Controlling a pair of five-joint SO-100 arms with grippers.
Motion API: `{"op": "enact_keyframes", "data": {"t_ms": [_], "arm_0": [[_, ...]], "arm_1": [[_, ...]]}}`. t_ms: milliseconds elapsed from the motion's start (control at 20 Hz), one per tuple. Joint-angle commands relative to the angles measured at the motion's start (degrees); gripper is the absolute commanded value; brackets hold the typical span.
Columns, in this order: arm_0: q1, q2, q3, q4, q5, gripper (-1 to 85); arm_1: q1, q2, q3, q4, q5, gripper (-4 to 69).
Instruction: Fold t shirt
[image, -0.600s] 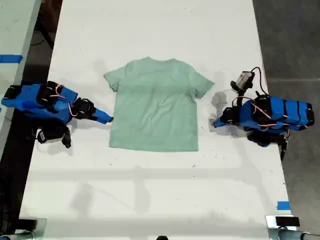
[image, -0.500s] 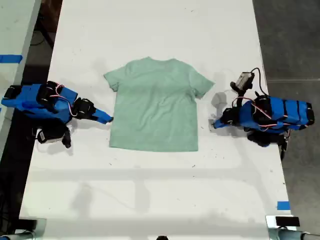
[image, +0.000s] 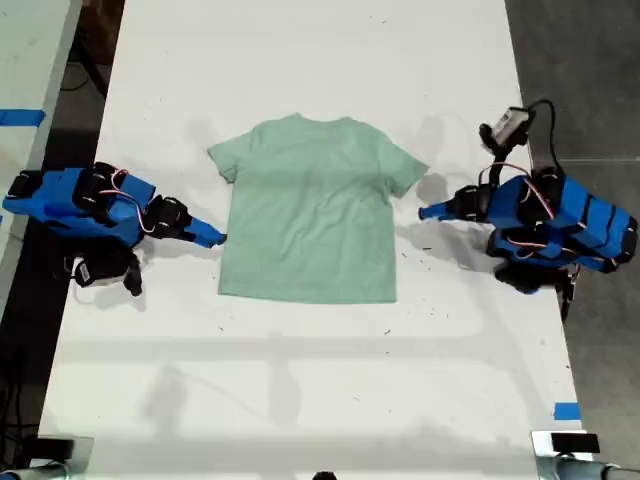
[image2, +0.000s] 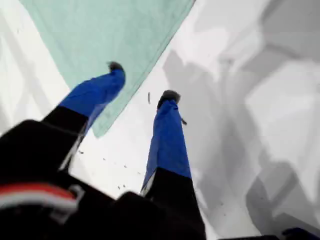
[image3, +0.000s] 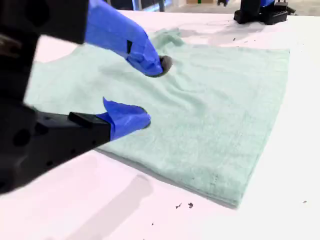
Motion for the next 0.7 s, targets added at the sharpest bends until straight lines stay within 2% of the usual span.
{"op": "enact_keyframes", "data": {"t_ms": [0, 150, 400, 450, 600, 650], "arm_0": [[-0.88, 0.35, 0.18, 0.09, 0.18, 12.8], [-0.88, 0.35, 0.18, 0.09, 0.18, 12.8], [-0.88, 0.35, 0.18, 0.09, 0.18, 12.8], [-0.88, 0.35, 0.18, 0.09, 0.18, 12.8], [-0.88, 0.35, 0.18, 0.09, 0.18, 12.8], [-0.88, 0.35, 0.18, 0.09, 0.18, 12.8]], "arm_1": [[14.77, -18.02, -10.37, -6.94, -12.04, 26.5], [26.54, -37.27, -17.4, -17.84, -19.86, 26.5], [32.7, -65.74, -26.89, -35.24, -23.91, 24.6], [33.05, -71.02, -29.27, -36.74, -24.61, 24.1], [31.99, -82.09, -36.21, -35.16, -25.14, 22.3], [31.73, -83.85, -37.53, -34.19, -25.14, 16.7]]}}
